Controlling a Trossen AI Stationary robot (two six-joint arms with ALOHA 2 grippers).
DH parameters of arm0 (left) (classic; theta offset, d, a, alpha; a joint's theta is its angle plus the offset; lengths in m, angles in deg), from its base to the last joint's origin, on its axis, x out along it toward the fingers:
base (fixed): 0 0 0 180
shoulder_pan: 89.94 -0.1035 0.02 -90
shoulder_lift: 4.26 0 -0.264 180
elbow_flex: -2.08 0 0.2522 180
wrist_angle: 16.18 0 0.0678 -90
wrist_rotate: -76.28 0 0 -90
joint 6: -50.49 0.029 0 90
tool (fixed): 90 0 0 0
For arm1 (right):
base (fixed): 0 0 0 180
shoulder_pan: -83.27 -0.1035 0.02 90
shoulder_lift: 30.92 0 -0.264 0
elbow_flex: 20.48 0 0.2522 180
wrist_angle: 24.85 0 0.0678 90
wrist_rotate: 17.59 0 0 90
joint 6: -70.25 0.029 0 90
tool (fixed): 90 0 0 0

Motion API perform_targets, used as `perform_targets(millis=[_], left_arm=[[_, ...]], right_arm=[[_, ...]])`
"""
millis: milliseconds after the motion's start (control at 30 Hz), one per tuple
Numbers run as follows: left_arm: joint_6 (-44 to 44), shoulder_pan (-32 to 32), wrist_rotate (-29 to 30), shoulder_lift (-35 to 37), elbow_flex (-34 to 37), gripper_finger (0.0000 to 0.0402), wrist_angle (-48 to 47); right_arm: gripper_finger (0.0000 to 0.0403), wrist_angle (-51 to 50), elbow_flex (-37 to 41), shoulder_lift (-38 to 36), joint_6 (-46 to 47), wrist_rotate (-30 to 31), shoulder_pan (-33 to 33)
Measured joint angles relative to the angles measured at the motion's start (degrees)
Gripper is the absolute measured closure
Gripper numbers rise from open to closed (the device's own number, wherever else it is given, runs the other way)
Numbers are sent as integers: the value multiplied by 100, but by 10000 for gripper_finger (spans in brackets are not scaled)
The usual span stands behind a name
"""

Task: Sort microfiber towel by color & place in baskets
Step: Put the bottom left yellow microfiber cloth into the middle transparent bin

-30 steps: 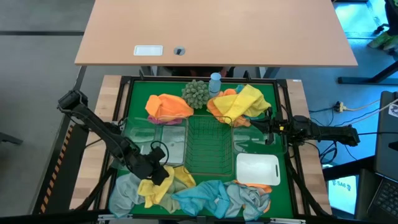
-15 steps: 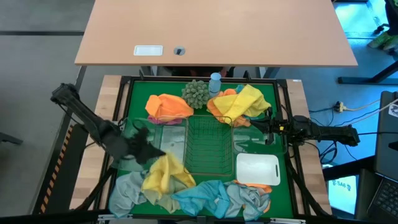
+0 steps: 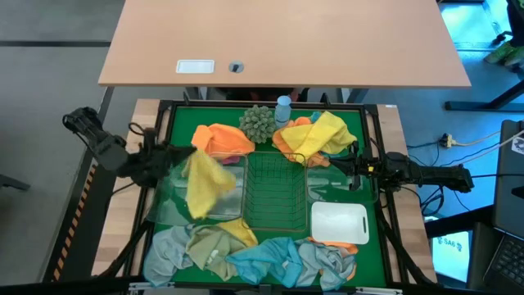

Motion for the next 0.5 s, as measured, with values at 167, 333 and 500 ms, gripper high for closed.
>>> perform_targets(millis=[167, 333, 500], left_arm=[[572, -172, 258, -48, 0, 401, 535], [1080, -455, -22, -378, 0, 401, 1271], [1480, -793, -642, -821, 0, 401, 2150]], right_arm=[[386, 0, -1, 0, 0, 0, -1], [386, 0, -2, 0, 1, 0, -1], [386, 0, -1, 0, 0, 0, 1]])
